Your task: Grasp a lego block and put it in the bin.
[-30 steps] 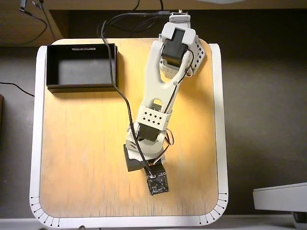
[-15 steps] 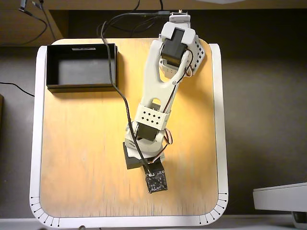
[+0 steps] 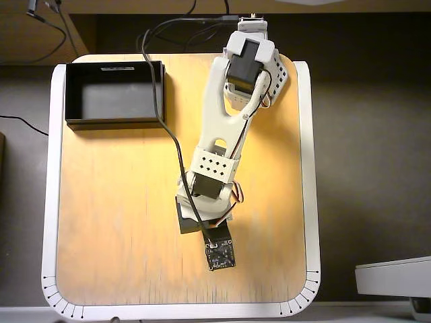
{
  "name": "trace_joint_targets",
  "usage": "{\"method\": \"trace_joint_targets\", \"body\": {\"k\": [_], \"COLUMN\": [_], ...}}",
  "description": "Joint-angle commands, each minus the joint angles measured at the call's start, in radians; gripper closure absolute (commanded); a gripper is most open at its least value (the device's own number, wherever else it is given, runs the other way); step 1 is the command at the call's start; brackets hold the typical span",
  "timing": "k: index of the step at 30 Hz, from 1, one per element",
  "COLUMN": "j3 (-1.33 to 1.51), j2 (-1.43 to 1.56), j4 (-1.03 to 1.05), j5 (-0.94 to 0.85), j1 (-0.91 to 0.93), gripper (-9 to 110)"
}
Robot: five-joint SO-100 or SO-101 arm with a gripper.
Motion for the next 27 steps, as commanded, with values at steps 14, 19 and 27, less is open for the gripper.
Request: {"method": "trace_joint_targets", "body": {"k": [14, 19, 27], "j3": [-0.097, -0.097, -0.097], "j2": [0.337, 0.483, 0.798], "j4": [0.054, 0.109, 0.264], "j5": [0.04, 0.012, -0.052], "j1": [-0.006, 0.008, 0.097], "gripper": [101, 101, 101]}}
